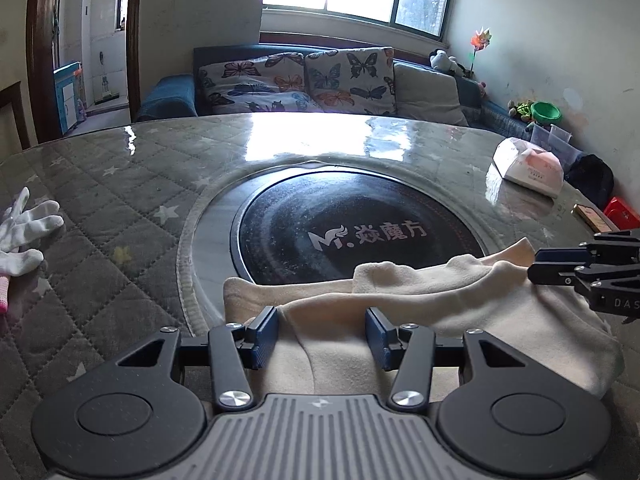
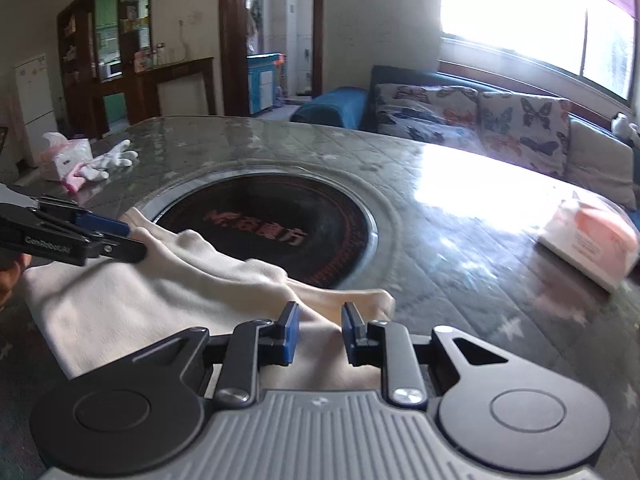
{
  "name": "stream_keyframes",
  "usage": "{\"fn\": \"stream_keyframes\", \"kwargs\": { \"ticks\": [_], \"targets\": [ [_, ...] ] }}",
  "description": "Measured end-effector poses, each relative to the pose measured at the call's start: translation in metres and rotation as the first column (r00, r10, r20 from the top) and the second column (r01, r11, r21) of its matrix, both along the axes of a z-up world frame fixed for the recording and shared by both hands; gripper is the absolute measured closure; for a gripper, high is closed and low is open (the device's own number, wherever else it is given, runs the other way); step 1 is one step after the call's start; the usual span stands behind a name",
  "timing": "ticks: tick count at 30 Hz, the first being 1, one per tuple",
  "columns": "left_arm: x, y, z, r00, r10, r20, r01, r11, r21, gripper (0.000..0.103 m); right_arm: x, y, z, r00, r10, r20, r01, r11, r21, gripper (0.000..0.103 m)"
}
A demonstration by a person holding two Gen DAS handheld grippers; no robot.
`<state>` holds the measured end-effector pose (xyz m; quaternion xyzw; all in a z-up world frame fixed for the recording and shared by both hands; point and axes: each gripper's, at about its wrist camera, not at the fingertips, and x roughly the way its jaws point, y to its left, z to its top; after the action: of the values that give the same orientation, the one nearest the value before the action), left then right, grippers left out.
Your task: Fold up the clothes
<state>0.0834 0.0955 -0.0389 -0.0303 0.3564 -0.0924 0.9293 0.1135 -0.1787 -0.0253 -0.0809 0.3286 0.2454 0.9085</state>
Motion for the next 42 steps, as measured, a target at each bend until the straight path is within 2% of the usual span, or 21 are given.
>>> {"fn": "stream_keyframes", "kwargs": {
  "ticks": [8,11,14,17,20,24,28,34,37,42],
  "targets": [
    [0.001,-0.001,0.000,1.000,0.001,0.000,-0.001,1.000,0.006,0.051,0.008,0.009,-0.001,1.000,0.010,0.002,-0.010,1.000,-0.001,0.082],
    [0.002,-0.002,-0.001,1.000,-0.001,0.002,0.001,1.000,0.016,0.051,0.011,0.021,-0.001,0.999,0.046,0.002,-0.046,0.999,0.004,0.081],
    [0.002,-0.001,0.000,1.000,0.000,-0.002,0.000,1.000,0.013,0.051,0.018,0.031,-0.011,0.999,0.049,-0.021,-0.050,0.998,-0.038,0.081],
    [0.001,0.001,0.002,1.000,0.002,-0.002,-0.002,1.000,0.009,0.051,0.019,0.031,-0.009,0.998,0.051,-0.024,-0.052,0.998,-0.041,0.079],
    [-0.002,0.002,0.006,1.000,0.006,0.008,-0.006,1.000,0.001,0.050,0.008,0.031,0.001,0.998,0.063,0.001,-0.063,0.997,-0.045,0.076],
    [-0.014,0.007,0.014,0.999,0.024,0.030,-0.024,1.000,0.000,0.044,-0.012,0.036,0.014,0.993,0.111,0.028,-0.110,0.993,-0.051,0.065],
    [-0.029,0.020,0.018,0.998,0.057,0.031,-0.057,0.998,-0.010,0.034,-0.040,0.057,0.019,0.972,0.231,0.029,-0.229,0.971,-0.071,0.058],
    [-0.049,0.042,0.022,0.992,0.126,0.027,-0.126,0.992,-0.019,0.026,-0.078,0.102,0.015,0.911,0.411,0.024,-0.405,0.905,-0.133,0.056],
    [-0.055,0.052,0.022,0.987,0.158,0.017,-0.157,0.987,-0.030,0.022,-0.091,0.122,0.015,0.891,0.451,0.060,-0.434,0.881,-0.187,0.056],
    [-0.059,0.062,0.022,0.983,0.181,0.005,-0.181,0.982,-0.060,0.016,-0.100,0.140,0.023,0.873,0.481,0.080,-0.459,0.867,-0.194,0.053]
  ]
}}
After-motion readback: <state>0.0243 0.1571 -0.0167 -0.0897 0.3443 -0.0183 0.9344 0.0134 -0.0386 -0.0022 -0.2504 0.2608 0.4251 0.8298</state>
